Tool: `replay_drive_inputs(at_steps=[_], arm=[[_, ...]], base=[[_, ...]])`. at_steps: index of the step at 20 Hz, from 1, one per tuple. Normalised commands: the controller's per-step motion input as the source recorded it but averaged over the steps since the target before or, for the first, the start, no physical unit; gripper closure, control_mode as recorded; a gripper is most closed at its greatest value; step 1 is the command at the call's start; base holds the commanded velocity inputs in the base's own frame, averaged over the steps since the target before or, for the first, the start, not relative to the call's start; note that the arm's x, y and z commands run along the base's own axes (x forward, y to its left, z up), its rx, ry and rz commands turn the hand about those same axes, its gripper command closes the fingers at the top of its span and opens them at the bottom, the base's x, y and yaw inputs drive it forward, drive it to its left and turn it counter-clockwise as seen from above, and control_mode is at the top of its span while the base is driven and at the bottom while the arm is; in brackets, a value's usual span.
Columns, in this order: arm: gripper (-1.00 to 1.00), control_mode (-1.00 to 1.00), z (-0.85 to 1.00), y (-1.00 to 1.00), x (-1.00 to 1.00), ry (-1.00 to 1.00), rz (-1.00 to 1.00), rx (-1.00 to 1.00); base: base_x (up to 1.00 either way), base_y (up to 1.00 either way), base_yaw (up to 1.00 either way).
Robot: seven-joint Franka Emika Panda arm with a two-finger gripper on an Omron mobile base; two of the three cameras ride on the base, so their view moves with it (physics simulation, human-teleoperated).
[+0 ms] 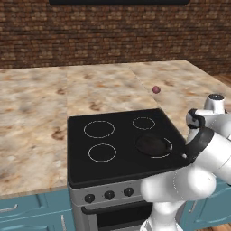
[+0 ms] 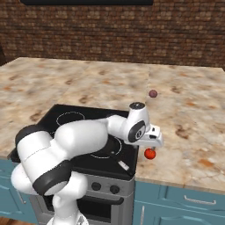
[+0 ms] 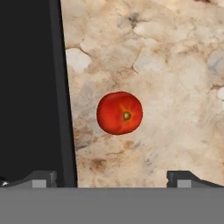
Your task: Place the pan on the front right burner on the stove. Then place the tomato and the onion in the pan and turn on the front right burner.
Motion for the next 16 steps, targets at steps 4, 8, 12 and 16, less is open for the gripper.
replay_drive_inputs(at_steps=[4, 8, 12, 16], arm=[[-1.0, -1.0, -0.24, -0.09, 0.11, 0.0, -0.03, 0.04], [-1.0, -1.0, -0.23, -0.1, 0.14, 0.0, -0.02, 0.04], [-1.0, -1.0, -0.18, -0.08, 0.18, 0.0, -0.01, 0.04], [-1.0, -1.0, -0.18, -0.09, 0.24, 0.0, -0.02, 0.02]], base=[[0.0, 0.0, 0.0], [0.0, 0.0, 0.0], [0.0, 0.0, 0.0], [0.0, 0.0, 0.0]])
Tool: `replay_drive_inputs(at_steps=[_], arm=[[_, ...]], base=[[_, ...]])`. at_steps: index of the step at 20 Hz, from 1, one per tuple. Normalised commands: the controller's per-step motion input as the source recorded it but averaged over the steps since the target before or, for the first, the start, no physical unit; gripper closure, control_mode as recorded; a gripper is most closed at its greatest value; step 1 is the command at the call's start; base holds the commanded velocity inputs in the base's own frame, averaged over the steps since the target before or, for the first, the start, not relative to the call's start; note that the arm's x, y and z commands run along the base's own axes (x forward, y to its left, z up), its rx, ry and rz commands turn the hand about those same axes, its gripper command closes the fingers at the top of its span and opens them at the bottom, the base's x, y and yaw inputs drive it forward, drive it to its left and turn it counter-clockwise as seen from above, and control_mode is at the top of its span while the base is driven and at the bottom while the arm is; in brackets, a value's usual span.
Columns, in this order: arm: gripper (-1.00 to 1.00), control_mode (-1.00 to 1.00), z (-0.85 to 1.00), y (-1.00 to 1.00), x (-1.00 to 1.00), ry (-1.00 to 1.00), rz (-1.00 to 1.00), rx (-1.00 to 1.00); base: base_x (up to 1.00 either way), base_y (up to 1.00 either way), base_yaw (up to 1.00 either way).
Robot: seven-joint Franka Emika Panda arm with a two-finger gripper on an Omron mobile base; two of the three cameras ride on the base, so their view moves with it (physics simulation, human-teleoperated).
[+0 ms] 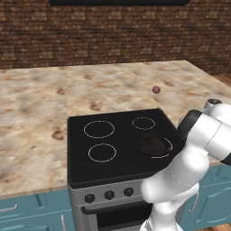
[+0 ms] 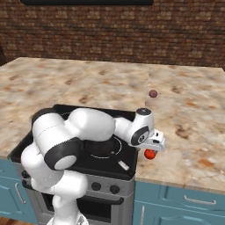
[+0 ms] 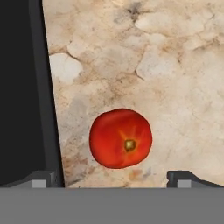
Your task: Place the pan on the front right burner on the stove. Then place the tomato and the onion in the pan and turn on the front right burner.
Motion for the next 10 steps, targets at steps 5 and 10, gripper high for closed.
replay_drive_inputs(at_steps=[5, 10], arm=[[-1.0, -1.0, -0.21, -0.11, 0.28, 0.0, -0.02, 0.02], [-1.0, -1.0, -0.25, -0.17, 0.24, 0.0, -0.05, 0.01]], base=[[0.0, 0.0, 0.0], [0.0, 0.0, 0.0]])
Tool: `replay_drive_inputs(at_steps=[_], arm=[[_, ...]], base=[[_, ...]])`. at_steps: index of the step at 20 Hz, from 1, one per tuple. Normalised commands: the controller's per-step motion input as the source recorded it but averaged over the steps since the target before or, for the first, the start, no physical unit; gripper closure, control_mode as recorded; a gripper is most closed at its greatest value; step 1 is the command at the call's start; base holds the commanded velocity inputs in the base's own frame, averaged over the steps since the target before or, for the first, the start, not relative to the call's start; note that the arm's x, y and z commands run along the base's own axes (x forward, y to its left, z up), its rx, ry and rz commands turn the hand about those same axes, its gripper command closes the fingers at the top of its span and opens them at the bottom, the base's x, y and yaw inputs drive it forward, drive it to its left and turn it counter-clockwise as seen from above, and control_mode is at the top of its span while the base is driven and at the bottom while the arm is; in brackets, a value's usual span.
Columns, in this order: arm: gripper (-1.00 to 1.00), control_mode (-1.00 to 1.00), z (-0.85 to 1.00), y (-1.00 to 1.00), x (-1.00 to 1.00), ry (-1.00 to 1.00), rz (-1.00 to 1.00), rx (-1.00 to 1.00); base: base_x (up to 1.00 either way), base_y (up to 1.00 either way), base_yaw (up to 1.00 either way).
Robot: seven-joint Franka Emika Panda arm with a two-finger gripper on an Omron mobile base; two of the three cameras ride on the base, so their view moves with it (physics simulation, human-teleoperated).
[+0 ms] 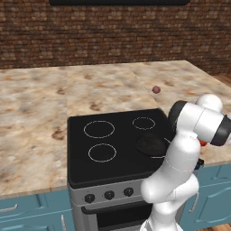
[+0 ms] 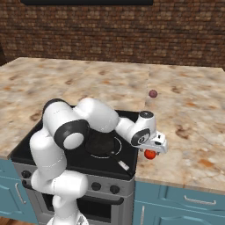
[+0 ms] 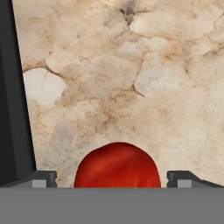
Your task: Place the pan on the front right burner on the stove. Then place the tomato and the onion in the pan and turn on the front right burner.
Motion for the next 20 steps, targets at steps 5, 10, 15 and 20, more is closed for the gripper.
replay_drive_inputs(at_steps=[5, 10, 15, 20], arm=[[-1.0, -1.0, -0.25, -0.18, 0.08, 0.0, -0.08, 0.0], [1.0, -1.0, -0.19, -0.02, 0.0, 0.0, -0.08, 0.0], [1.0, -1.0, 0.03, 0.0, -0.02, 0.0, -0.04, 0.0], [1.0, -1.0, 0.35, 0.08, -0.2, -0.05, -0.05, 0.0]], base=[[0.0, 0.0, 0.0], [0.0, 0.0, 0.0], [0.0, 0.0, 0.0], [0.0, 0.0, 0.0]])
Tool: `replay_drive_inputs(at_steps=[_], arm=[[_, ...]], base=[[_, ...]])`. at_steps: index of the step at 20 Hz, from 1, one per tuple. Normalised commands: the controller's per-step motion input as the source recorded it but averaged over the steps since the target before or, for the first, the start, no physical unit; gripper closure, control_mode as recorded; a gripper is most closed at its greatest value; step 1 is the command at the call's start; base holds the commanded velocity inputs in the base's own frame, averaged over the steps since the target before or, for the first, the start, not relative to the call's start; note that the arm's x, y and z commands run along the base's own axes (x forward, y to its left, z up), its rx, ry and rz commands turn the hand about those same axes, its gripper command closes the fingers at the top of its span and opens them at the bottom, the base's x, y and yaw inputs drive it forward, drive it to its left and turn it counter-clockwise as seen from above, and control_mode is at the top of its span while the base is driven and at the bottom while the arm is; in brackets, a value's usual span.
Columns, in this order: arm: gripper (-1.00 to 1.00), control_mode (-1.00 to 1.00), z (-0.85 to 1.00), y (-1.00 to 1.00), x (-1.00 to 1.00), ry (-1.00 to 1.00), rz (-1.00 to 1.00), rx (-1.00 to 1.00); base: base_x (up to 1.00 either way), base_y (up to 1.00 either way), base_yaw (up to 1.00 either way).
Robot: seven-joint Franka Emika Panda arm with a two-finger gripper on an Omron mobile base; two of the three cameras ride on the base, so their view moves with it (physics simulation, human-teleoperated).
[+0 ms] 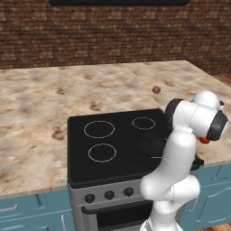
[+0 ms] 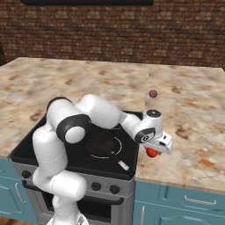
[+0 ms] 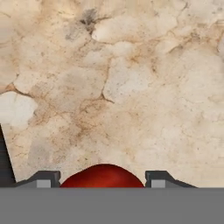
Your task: Place the pan on the front right burner on the stove. Then place the tomato and the onion in the pan and turn on the front right burner.
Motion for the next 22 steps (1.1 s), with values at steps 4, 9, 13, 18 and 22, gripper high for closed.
replay_drive_inputs(at_steps=[4, 9, 13, 18, 22], arm=[[1.0, -1.0, 0.59, 0.29, -0.18, -0.1, -0.05, 0.0], [1.0, -1.0, 0.47, 0.54, -0.16, -0.08, -0.01, 0.0], [1.0, -1.0, 0.31, 0.66, -0.11, -0.04, 0.0, 0.0], [1.0, -1.0, 0.18, 0.72, -0.05, -0.01, 0.0, 0.0], [1.0, -1.0, 0.07, 0.69, 0.0, 0.0, 0.0, 0.0]], base=[[0.0, 0.0, 0.0], [0.0, 0.0, 0.0], [0.0, 0.0, 0.0], [0.0, 0.0, 0.0], [0.0, 0.0, 0.0]])
